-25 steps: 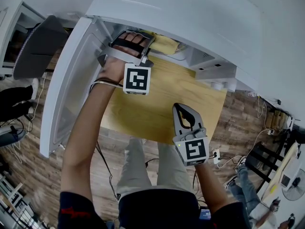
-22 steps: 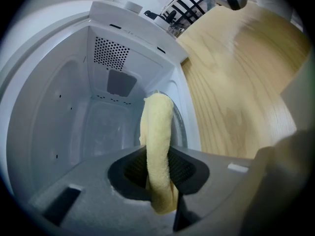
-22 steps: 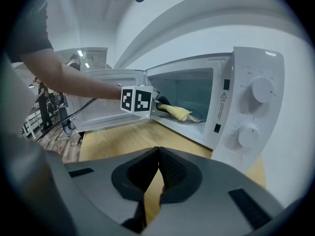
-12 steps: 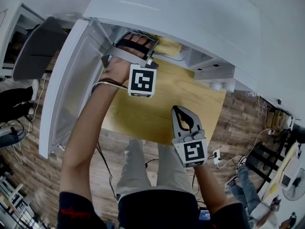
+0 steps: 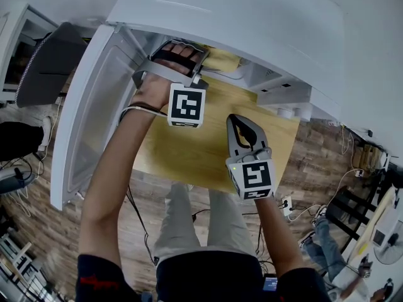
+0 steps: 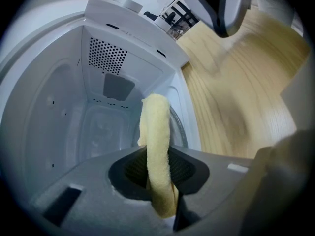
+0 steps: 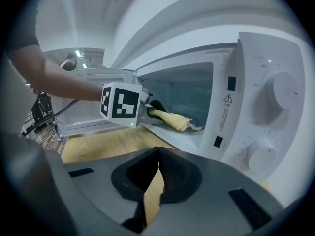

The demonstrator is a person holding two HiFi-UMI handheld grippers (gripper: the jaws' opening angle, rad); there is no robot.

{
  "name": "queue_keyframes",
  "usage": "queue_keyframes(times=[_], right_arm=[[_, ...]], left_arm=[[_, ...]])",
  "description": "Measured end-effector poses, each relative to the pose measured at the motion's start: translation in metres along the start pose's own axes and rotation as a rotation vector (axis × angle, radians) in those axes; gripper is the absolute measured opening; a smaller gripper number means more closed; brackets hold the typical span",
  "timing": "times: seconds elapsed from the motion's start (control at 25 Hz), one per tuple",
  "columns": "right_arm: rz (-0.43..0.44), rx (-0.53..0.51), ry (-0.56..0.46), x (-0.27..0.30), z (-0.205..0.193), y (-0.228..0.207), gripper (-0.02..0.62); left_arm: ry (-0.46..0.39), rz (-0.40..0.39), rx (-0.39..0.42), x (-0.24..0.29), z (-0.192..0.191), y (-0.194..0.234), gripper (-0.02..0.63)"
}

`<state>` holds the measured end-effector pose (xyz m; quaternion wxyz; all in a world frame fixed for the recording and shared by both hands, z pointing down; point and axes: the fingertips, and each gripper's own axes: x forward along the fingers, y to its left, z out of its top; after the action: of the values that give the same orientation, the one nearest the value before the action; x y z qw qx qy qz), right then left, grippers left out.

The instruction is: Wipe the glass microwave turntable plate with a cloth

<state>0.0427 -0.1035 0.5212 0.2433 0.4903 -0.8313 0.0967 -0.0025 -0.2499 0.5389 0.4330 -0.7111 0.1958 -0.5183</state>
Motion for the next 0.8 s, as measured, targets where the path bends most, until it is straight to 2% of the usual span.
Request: queue_keyframes(times=[0.16,0.32,0.36,0.44,0.68,0.8], right_arm=[[-0.013,-0.068,-0.022,0.027,0.016,-0.005,0.012],[-0.006,-0.231,0.009,0.049,0.023,-0.004,0.016],[-0.004,-0.28,0.017,0.054,0.024,-0.004,0.03],[0.003,-0.368,0.032,0.062,0.027,-0.002,0.102],[-0.026,-0.69,0.107,0.086,0.018,0.006,0.179],[-0.056,-0.8,0.138,0.096,0.014,0.007,0.224]], left_arm=[[-0.003,0.002,0.008,0.001,-0.001,0.0,0.076],[-0.01,0.003,0.017,0.0,-0.004,-0.001,0.076],[-0.011,0.004,0.019,0.0,-0.005,0.0,0.076],[-0.014,0.004,0.022,0.0,-0.006,0.0,0.075],[-0.018,0.012,0.023,0.001,-0.009,0.0,0.075],[-0.019,0.013,0.028,0.001,-0.01,0.0,0.075]])
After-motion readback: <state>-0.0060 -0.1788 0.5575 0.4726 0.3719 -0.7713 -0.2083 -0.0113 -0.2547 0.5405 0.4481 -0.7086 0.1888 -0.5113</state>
